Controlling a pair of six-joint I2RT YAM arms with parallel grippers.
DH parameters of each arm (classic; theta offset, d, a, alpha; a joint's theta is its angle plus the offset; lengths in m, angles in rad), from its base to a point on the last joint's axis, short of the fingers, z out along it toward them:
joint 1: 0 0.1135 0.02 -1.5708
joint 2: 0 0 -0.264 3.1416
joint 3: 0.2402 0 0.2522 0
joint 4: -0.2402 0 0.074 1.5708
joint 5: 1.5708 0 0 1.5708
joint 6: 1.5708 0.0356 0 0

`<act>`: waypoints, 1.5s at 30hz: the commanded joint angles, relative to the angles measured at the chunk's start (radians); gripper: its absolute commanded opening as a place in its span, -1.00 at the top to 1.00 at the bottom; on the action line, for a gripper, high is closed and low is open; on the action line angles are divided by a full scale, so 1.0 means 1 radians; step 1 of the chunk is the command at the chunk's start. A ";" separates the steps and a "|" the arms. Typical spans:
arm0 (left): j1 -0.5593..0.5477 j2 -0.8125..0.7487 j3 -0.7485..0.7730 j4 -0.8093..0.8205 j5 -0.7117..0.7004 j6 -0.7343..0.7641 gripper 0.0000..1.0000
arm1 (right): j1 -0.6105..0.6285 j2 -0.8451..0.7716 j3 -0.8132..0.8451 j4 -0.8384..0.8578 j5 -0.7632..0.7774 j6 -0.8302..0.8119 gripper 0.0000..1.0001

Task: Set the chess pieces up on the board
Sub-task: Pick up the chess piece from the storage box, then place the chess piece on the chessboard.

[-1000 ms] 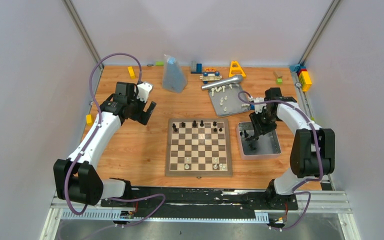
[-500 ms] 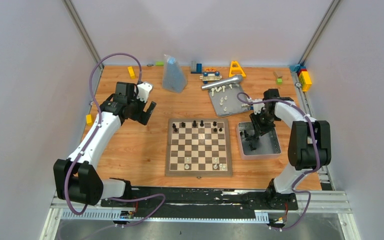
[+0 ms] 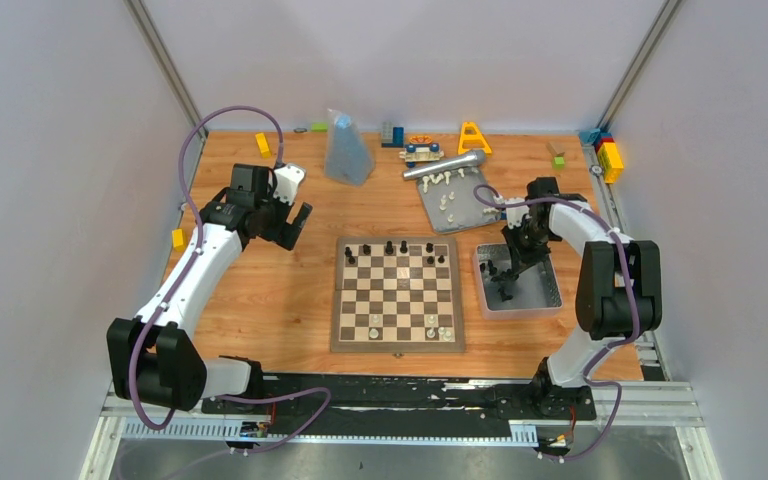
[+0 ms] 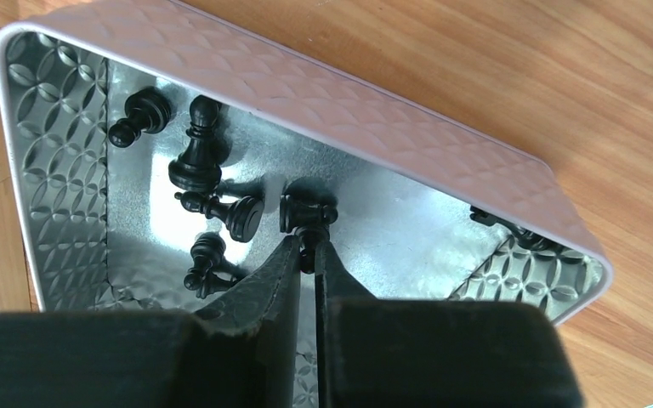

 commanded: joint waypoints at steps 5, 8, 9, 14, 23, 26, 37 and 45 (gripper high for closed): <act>0.006 -0.028 0.012 0.012 0.000 0.005 -1.00 | 0.005 -0.079 0.148 -0.122 -0.029 -0.004 1.00; 0.006 -0.025 0.011 0.014 0.000 0.005 -1.00 | 0.040 -0.091 0.212 -0.158 -0.056 0.011 1.00; 0.006 -0.025 0.012 0.013 0.000 0.005 -1.00 | 0.056 -0.090 0.234 -0.165 -0.066 0.017 1.00; 0.006 -0.027 0.011 0.013 -0.002 0.003 -1.00 | 0.157 -0.023 0.369 -0.183 -0.094 0.049 1.00; 0.006 -0.032 0.011 0.016 -0.014 0.004 -1.00 | 0.388 0.162 0.556 -0.188 -0.078 0.064 1.00; 0.005 -0.030 0.009 0.015 -0.019 0.005 -1.00 | 0.452 0.216 0.610 -0.194 -0.071 0.066 1.00; 0.006 -0.038 0.011 0.014 -0.019 0.005 -1.00 | 0.570 0.369 0.701 -0.208 -0.052 0.066 1.00; 0.006 -0.038 0.010 0.017 -0.017 0.006 -1.00 | 0.588 0.382 0.673 -0.208 -0.053 0.069 1.00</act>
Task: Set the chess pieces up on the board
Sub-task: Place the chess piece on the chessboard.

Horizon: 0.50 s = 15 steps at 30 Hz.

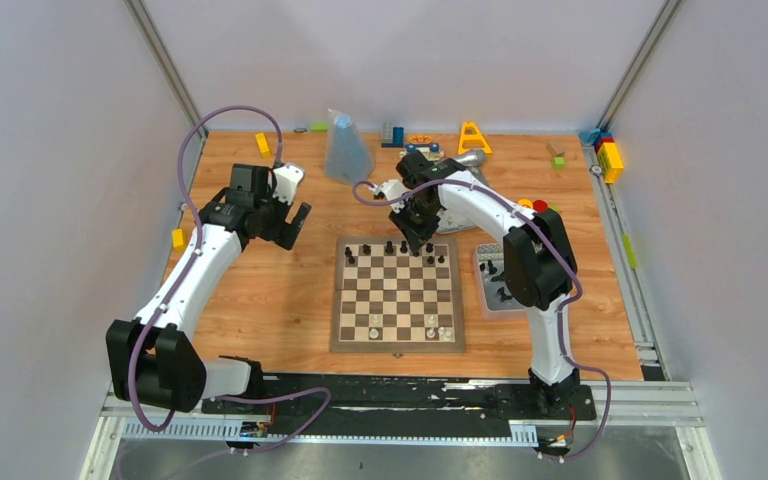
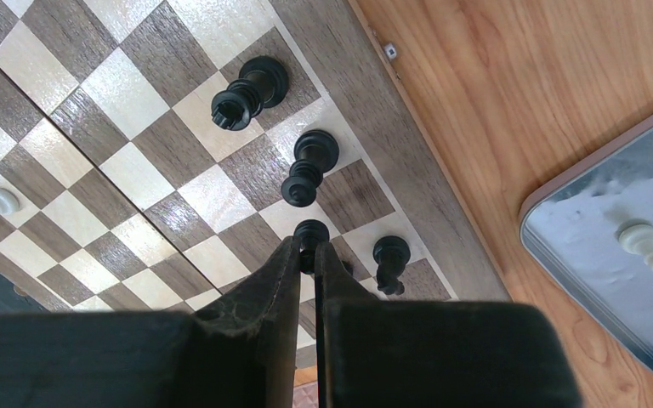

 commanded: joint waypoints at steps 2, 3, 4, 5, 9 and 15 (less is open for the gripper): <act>0.006 -0.032 0.009 0.017 0.003 0.006 -1.00 | 0.016 -0.004 0.001 -0.001 0.009 0.011 1.00; 0.006 -0.033 0.010 0.016 0.003 0.006 -1.00 | 0.016 -0.005 -0.004 0.000 0.009 0.011 1.00; 0.006 -0.033 0.010 0.016 0.003 0.006 -1.00 | 0.019 -0.008 -0.008 0.001 0.009 0.011 1.00; 0.006 -0.034 0.010 0.016 0.003 0.006 -1.00 | 0.020 -0.008 -0.012 0.001 0.010 0.011 1.00; 0.006 -0.035 0.010 0.015 0.004 0.004 -1.00 | 0.024 -0.009 -0.022 0.003 0.012 0.012 1.00; 0.006 -0.037 0.011 0.013 0.004 0.004 -1.00 | 0.028 -0.008 -0.038 0.010 0.018 0.014 1.00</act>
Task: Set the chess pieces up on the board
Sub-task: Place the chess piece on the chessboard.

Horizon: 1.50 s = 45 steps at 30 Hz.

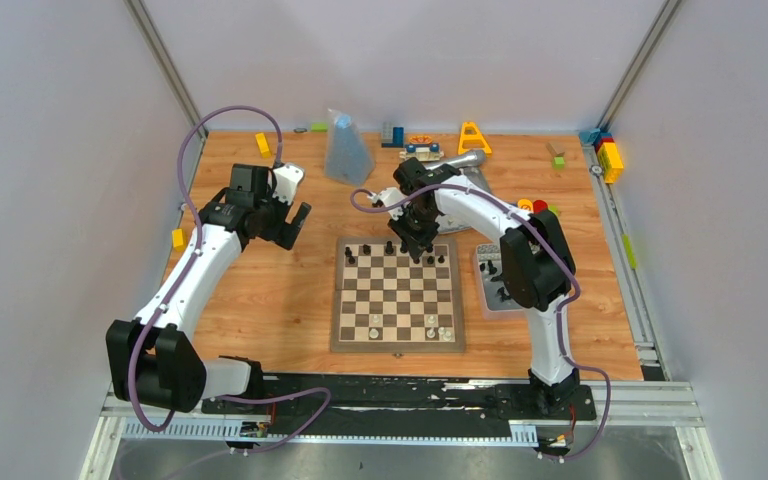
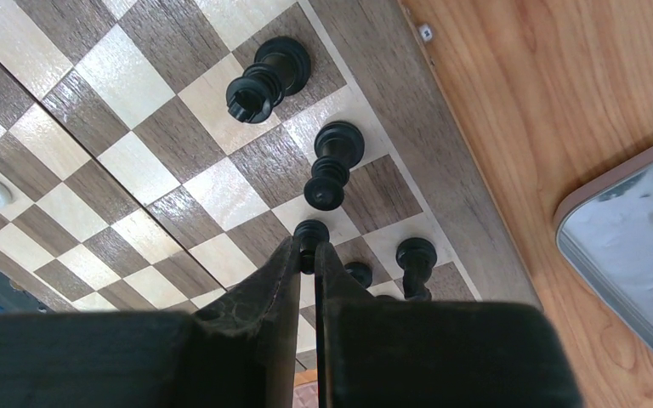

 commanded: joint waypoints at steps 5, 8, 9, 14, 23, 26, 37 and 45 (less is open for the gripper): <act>0.006 -0.033 0.009 0.015 0.004 0.005 -1.00 | 0.006 -0.006 -0.005 0.021 0.014 0.013 0.98; 0.005 -0.035 0.009 0.015 0.004 0.006 -1.00 | 0.008 -0.003 -0.004 0.022 0.012 0.015 0.98; 0.006 -0.035 0.009 0.015 0.004 0.006 -1.00 | 0.008 -0.002 -0.004 0.022 0.011 0.016 0.97; 0.006 -0.033 0.008 0.016 0.004 0.006 -1.00 | 0.013 0.000 -0.006 0.027 0.011 0.019 0.96; 0.005 -0.034 0.008 0.015 0.002 0.005 -1.00 | 0.018 0.005 -0.008 0.029 0.017 0.024 0.65; 0.006 -0.032 0.008 0.015 0.003 0.006 -1.00 | 0.018 -0.010 -0.008 0.030 0.027 0.026 0.36; 0.006 -0.030 0.009 0.012 0.009 0.005 -1.00 | -0.047 -0.279 -0.103 0.030 0.062 0.029 -0.06; 0.006 -0.030 0.012 0.009 0.031 0.005 -1.00 | -0.286 -0.529 -0.341 0.039 0.110 0.004 -0.07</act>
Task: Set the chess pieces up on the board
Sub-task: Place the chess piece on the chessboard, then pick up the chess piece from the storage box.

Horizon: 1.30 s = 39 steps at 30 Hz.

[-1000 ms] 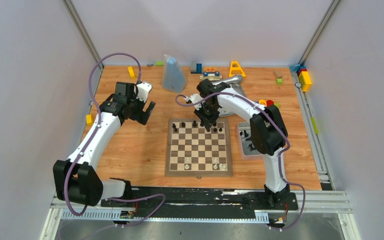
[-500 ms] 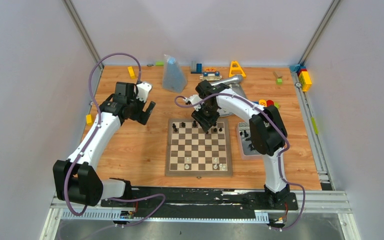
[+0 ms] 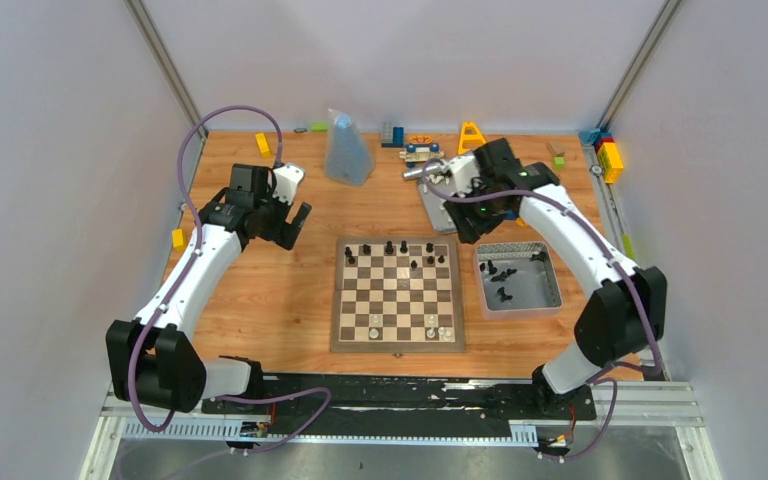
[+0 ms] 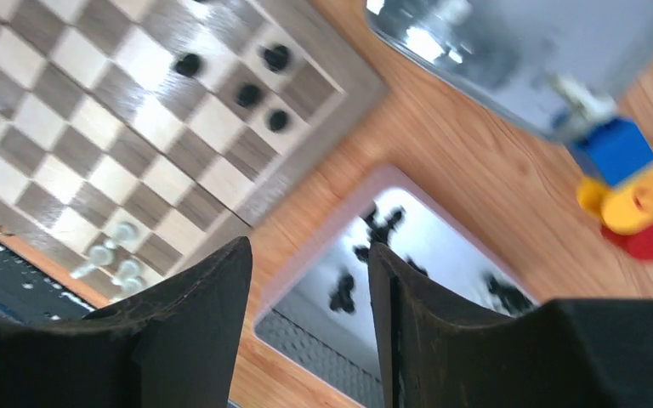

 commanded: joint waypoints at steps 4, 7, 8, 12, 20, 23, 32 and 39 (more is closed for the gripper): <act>0.005 -0.027 0.013 0.007 0.039 0.005 -1.00 | -0.213 -0.133 -0.215 0.037 0.082 -0.067 -0.02; 0.006 -0.026 0.013 0.006 0.039 0.006 -1.00 | -0.260 -0.136 -0.280 0.062 0.080 -0.090 0.01; 0.006 -0.026 0.013 0.006 0.040 0.005 -1.00 | -0.271 -0.131 -0.306 0.072 0.070 -0.095 0.01; 0.006 -0.026 0.015 0.003 0.040 0.006 -1.00 | -0.290 -0.100 -0.382 0.114 0.033 -0.092 0.04; 0.006 -0.022 0.018 -0.004 0.043 0.005 -1.00 | -0.291 -0.064 -0.450 0.158 -0.059 -0.062 0.08; 0.006 -0.021 0.018 -0.004 0.042 0.005 -1.00 | -0.290 -0.048 -0.462 0.172 -0.073 -0.057 0.10; 0.006 -0.019 0.018 -0.004 0.039 0.005 -1.00 | -0.289 -0.017 -0.482 0.192 -0.063 -0.055 0.30; 0.006 -0.020 0.018 -0.002 0.036 0.005 -1.00 | -0.290 -0.018 -0.494 0.191 -0.054 -0.055 0.40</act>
